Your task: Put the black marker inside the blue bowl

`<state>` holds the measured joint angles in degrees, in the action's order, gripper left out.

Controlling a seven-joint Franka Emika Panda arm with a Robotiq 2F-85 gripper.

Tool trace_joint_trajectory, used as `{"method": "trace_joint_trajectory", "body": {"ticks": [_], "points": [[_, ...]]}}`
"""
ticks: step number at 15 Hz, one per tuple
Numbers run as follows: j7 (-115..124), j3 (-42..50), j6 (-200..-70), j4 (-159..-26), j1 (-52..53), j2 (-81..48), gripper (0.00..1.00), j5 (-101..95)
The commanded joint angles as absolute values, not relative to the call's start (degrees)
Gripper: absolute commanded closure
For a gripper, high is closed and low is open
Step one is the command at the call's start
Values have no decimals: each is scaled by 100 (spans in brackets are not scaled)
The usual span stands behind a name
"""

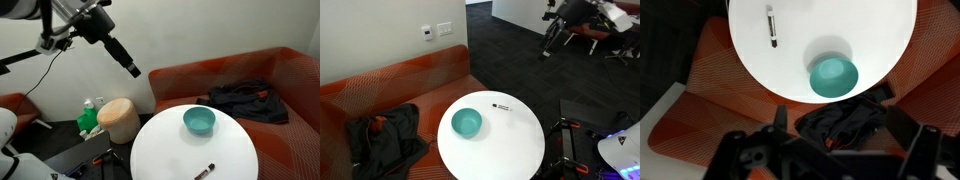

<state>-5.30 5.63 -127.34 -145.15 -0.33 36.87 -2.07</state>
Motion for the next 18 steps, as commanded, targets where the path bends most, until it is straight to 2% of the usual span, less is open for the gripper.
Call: {"method": "trace_joint_trajectory", "body": {"ticks": [1,12,16,18], "points": [[-655,756,-13304,-14431,-239,2998,0,-219],[-581,925,-14904,-14428,-730,910,0,-230],[-787,1005,-14895,-14369,-764,298,0,-50],[-618,948,-14857,-14498,-769,443,0,-151]]}}
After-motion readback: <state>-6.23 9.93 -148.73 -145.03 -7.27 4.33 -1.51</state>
